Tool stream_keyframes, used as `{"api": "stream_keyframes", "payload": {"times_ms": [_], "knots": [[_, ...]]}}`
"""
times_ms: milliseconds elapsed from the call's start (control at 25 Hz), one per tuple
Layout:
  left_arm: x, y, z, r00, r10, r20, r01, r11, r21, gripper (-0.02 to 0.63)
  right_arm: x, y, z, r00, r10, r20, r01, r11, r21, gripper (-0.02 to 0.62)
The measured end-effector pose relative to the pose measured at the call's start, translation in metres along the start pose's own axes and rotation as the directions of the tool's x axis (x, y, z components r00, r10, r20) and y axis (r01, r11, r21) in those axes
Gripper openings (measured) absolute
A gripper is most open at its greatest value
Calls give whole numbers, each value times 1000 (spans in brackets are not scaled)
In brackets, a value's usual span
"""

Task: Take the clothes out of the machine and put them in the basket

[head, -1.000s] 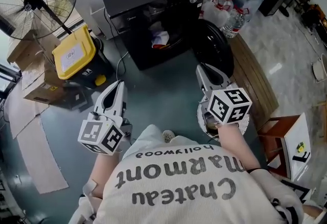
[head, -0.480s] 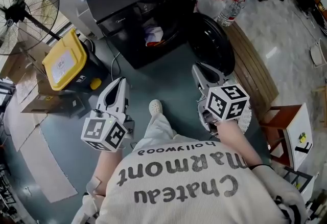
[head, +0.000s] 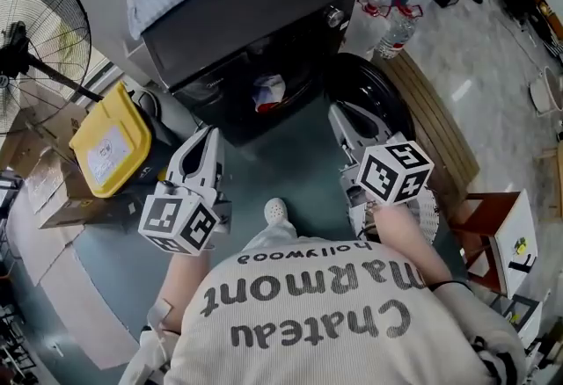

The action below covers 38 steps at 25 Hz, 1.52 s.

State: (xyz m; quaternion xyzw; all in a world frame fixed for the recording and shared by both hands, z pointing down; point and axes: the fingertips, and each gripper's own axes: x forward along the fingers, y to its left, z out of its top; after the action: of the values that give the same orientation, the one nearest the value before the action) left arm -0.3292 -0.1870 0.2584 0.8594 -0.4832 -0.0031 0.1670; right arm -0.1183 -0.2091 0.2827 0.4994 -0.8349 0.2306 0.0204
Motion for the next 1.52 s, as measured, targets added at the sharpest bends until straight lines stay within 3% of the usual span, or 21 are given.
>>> {"api": "stream_keyframes", "payload": {"times_ms": [240,480,760,800,880,1000,1240,1520], "knots": [[46,37,-9,998,-47,-38,47,999,0,8,62,-10,1,999,28,26,-28,999,26,49],[82,56,-79,990,-46,-135,37,997,-72,9,115,-34,-74,990,53,-134,-45,997,60,49],[111,64,-183,965,-13,-260,-25,989,-145,14,148,-80,-186,932,92,-351,-61,993,101,59],[114,68,-195,965,1,-263,-45,986,-158,20,153,-87,-201,922,100,-374,-65,992,104,82],[123,74,-218,964,28,-263,-80,979,-189,105,163,-103,-228,899,122,-421,-82,990,111,191],[133,80,-250,961,68,-267,-127,969,-211,117,178,-130,-263,876,135,-463,-106,990,89,204],[149,97,-304,961,106,-256,-164,963,-215,117,235,-184,-320,881,97,-464,-83,995,50,206],[175,123,-346,972,78,-220,-121,974,-191,117,316,-219,-365,899,68,-432,-73,997,5,210]]}}
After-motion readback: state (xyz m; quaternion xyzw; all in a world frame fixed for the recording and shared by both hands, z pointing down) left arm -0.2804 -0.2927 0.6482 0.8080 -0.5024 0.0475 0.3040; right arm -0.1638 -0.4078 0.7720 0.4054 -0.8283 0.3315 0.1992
